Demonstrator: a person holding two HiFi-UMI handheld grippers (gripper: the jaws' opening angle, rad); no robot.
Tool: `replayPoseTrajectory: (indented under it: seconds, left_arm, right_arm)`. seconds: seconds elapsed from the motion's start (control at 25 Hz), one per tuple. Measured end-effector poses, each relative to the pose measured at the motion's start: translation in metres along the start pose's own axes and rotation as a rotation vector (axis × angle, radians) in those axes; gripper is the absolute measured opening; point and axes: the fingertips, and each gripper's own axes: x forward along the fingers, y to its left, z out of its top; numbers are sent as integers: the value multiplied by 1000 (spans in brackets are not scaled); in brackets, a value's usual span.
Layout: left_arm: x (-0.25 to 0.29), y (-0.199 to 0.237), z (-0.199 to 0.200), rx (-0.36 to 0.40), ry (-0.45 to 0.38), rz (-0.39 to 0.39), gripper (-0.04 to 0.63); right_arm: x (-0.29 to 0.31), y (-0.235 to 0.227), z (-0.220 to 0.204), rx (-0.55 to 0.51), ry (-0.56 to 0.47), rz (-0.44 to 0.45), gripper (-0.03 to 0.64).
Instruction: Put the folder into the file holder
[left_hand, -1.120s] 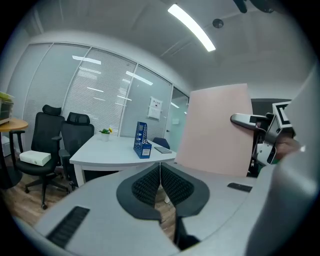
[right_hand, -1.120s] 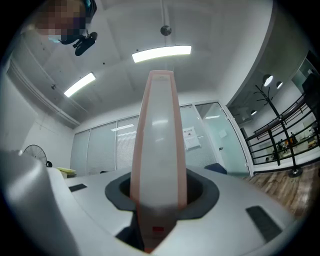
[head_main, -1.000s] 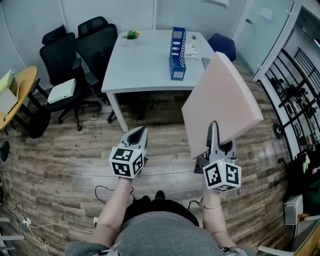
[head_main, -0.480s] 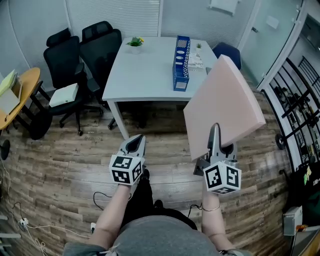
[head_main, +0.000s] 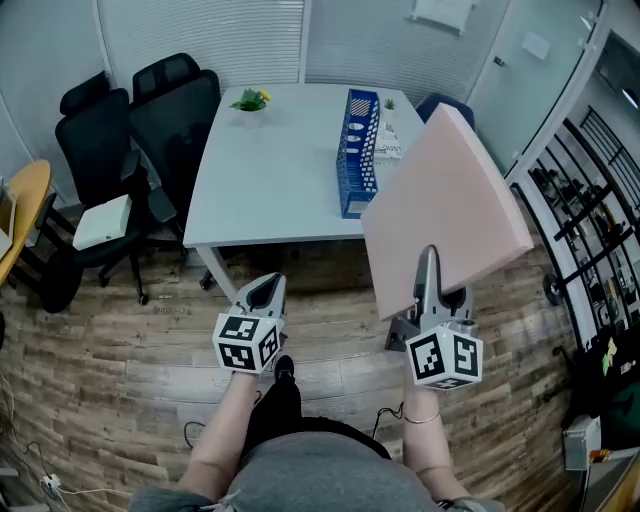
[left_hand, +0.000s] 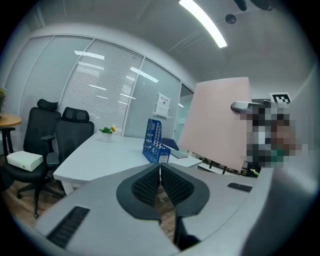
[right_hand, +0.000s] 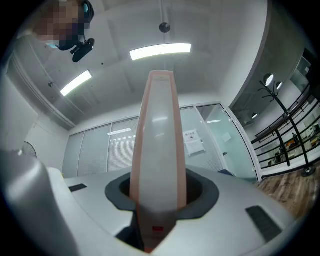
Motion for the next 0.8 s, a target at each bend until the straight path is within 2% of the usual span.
replayPoseTrajectory:
  seconds: [0.36,0.8]
  left_arm:
    - [86,68,40,15,17,-60,26]
    - [141,101,54,-1,29,-111,26]
  right_arm:
    - [115,6,-13,-37,-26,-46,158]
    - [183,1,-23,-66,-44,-65,158]
